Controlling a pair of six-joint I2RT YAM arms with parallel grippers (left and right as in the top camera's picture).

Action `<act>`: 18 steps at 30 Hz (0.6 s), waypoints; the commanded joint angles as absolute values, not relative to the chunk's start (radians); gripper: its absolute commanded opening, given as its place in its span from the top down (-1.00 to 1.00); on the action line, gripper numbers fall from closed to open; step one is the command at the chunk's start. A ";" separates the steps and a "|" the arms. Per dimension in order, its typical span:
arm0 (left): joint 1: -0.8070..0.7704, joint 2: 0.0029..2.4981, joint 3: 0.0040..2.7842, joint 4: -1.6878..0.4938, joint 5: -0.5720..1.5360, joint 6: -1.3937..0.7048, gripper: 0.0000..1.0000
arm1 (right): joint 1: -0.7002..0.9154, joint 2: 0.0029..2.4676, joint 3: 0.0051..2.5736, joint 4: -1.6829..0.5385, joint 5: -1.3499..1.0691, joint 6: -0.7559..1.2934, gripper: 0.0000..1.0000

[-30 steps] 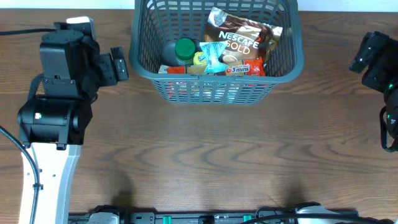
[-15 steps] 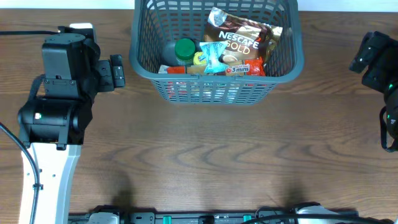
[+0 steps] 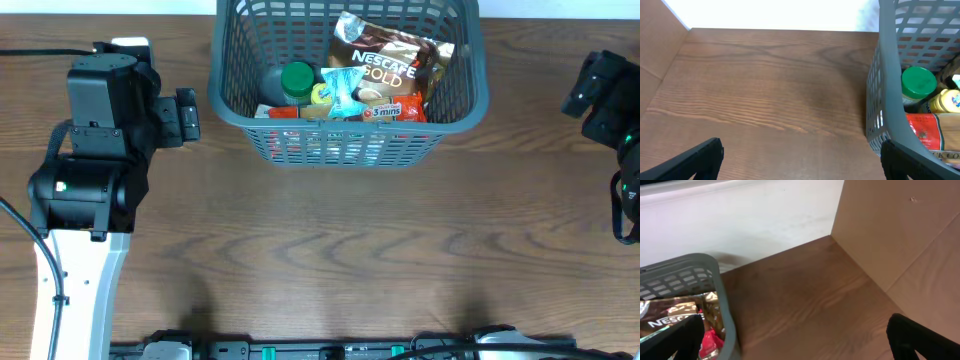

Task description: Pack container

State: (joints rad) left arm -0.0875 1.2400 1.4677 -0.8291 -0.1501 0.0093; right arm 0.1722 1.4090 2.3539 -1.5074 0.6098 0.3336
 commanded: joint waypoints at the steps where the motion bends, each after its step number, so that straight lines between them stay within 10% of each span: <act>1: -0.083 1.241 1.478 -0.830 -0.167 0.029 -0.97 | 0.164 1.408 2.352 -1.511 0.616 0.347 -0.99; 18: -0.083 1.241 1.478 -0.830 -0.166 0.029 -0.97 | 0.164 1.286 2.318 -1.254 0.462 0.344 -0.99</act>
State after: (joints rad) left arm -0.0875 1.2400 1.4681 -0.8295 -0.1505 0.0235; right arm 0.1722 1.3476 2.3344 -1.2865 0.5259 0.3332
